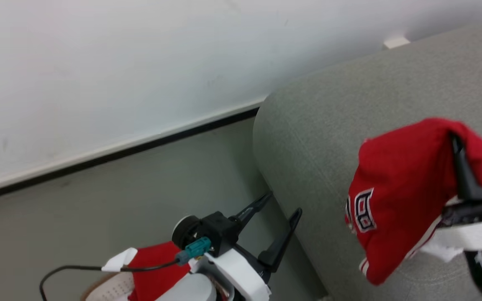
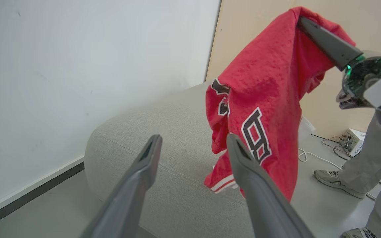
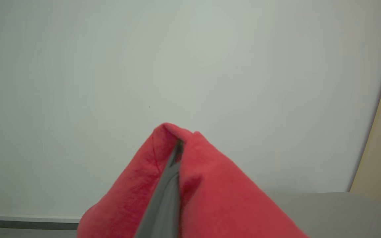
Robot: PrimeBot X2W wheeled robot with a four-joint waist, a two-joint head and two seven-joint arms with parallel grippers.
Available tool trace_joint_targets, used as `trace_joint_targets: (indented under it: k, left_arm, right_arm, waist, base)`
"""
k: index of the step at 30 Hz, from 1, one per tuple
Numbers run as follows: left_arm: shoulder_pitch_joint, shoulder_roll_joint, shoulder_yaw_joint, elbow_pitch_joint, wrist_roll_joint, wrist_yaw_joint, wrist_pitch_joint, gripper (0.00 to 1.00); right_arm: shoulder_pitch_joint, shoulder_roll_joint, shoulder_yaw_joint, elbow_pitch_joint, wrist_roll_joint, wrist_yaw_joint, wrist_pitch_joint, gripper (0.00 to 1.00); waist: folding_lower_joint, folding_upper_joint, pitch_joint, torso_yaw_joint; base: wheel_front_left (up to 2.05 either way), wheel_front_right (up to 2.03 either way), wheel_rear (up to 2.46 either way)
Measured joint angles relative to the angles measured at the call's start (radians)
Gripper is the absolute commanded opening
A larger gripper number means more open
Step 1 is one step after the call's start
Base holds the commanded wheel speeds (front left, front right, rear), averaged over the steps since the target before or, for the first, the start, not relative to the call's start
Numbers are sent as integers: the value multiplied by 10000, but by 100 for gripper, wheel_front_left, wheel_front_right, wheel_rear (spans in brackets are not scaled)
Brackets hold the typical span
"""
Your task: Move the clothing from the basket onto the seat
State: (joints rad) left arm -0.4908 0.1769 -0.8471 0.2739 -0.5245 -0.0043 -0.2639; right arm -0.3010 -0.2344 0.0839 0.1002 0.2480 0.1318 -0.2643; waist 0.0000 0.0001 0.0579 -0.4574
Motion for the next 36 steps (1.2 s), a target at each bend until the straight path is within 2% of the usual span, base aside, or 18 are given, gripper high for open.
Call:
trace_joint_targets:
  k: [5,7,12,18,23,28,29,30,34,36]
  left_arm:
    - [-426,359,-46,-326,171,-144,232,100]
    - [-614,619,-50,-493,282,-192,389,100]
    - [-968,1177,35,-909,397,-265,690,100]
    - [-1312,1549,111,-1402,587,-305,905,100]
    - [-1523,1722,201,-1561,606,-309,949,100]
    - [-1591,1772,265,-1534,602,-307,817,100]
    - [-1590,1768,268,-1507,598,-307,777,100]
    - [-1590,1768,267,-1476,596,-307,759,100]
    - [-1580,1774,265,-1398,575,-301,690,100]
    - [-1571,1783,259,-1371,570,-284,688,100]
  right_arm:
    - [-1521,-577,17,341,1239,0,320,0]
    - [-2271,-1028,-88,562,1523,0,617,0]
    - [-4052,-1833,-571,1716,2429,0,1193,0]
    - [-5938,-2690,-1097,3423,2428,0,1415,0]
    - [-7078,-3214,-1289,4851,1678,0,1501,0]
    - [-7436,-3313,-1005,6276,644,0,1808,0]
    - [-7415,-3260,-888,6631,504,0,2069,2]
    - [-7390,-3156,-809,7007,504,0,2393,9]
    - [-7205,-2945,-550,8065,694,0,3415,12]
    - [-7205,-3024,-474,8349,826,0,3695,21]
  waist:
    - [1,0,872,276]
    - [3,0,1313,407]
    - [4,0,2483,761]
    - [5,0,3818,1284]
    - [6,0,4597,1888]
    - [4,0,4977,2424]
    - [4,0,5006,2494]
    - [4,0,5017,2551]
    - [3,-1,4935,2602]
    - [3,-1,4912,2600]
  base:
    - [0,0,0]
    - [0,0,0]
    - [0,0,0]
    - [0,0,0]
    - [0,0,0]
    - [0,0,0]
    - [0,0,0]
    - [0,0,0]
    - [0,0,0]
    - [0,0,0]
